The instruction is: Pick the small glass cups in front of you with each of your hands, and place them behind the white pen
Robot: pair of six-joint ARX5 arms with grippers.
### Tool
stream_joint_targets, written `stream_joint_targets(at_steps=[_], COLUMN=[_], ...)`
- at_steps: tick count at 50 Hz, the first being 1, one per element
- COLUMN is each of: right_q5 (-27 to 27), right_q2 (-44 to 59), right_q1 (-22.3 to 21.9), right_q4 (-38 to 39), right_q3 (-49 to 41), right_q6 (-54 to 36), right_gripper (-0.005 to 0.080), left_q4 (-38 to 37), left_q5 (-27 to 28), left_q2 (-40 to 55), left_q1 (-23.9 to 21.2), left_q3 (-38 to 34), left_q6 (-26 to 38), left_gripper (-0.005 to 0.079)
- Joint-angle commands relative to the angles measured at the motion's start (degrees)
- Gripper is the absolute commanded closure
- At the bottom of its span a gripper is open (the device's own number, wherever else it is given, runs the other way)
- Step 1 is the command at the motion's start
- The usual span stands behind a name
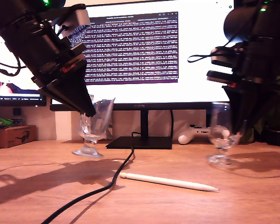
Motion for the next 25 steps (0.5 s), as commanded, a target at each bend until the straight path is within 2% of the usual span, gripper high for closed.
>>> stream_joint_targets(at_steps=[1, 25], right_q5=[-0.70, -0.70], right_q2=[-0.07, -0.31], right_q1=[1.42, 6.99], right_q4=[-1.01, -7.39], right_q3=[0.33, 0.35], right_q6=[0.24, 0.57], right_gripper=[0.0765, 0.0765], left_q4=[1.27, 1.40], left_q5=[0.35, 0.35], left_q2=[0.09, 0.09], left_q1=[-0.17, -0.55], left_q3=[0.74, 0.74], left_q6=[0.46, 0.48], left_gripper=[0.0763, 0.0763])
